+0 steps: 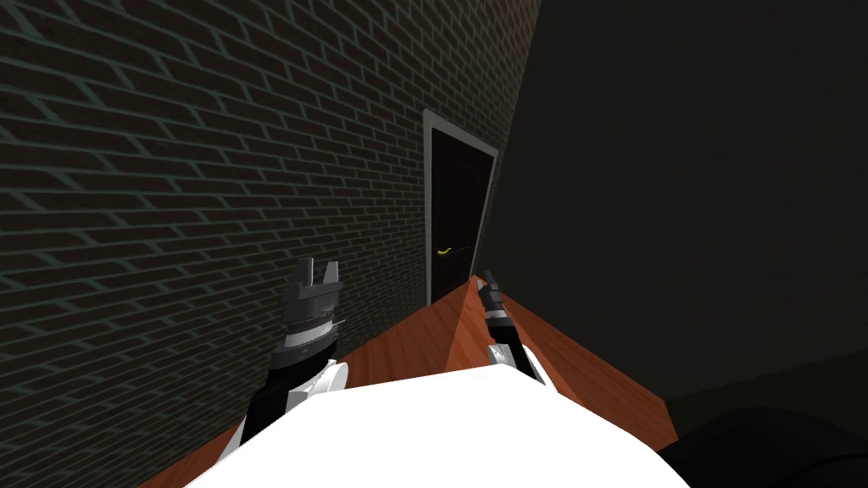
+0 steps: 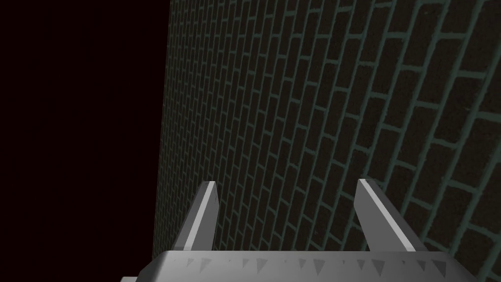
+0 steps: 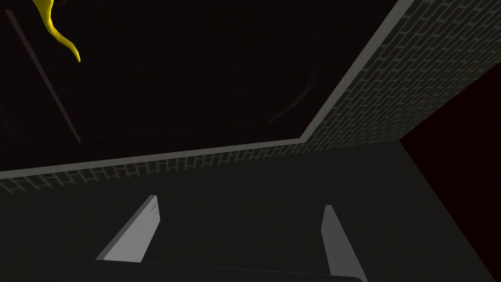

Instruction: Pull the door open

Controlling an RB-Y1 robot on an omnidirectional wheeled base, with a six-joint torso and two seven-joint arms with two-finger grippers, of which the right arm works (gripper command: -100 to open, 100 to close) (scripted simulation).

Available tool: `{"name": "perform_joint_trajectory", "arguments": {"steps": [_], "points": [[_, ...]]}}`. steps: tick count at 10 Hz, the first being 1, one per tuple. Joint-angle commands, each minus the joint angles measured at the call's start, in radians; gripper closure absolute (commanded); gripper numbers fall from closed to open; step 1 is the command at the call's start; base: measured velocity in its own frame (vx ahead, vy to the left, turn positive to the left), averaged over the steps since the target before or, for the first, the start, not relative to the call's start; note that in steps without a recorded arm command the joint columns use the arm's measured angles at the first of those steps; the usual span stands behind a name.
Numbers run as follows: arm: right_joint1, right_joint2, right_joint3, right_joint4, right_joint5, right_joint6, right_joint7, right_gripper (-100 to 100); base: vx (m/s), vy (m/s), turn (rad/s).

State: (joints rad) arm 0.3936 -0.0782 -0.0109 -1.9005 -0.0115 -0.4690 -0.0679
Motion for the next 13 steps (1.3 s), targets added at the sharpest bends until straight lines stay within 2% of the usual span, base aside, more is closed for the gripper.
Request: {"name": "perform_joint_trajectory", "arguments": {"steps": [1, 13], "points": [[-0.014, -0.015, 0.001, 0.035, 0.005, -0.007, -0.014, -100, 0.099, -0.027, 0.099], [-0.112, -0.125, 0.015, 0.343, 0.047, -0.108, -0.116, -100, 0.094, -0.036, 0.093]]}}
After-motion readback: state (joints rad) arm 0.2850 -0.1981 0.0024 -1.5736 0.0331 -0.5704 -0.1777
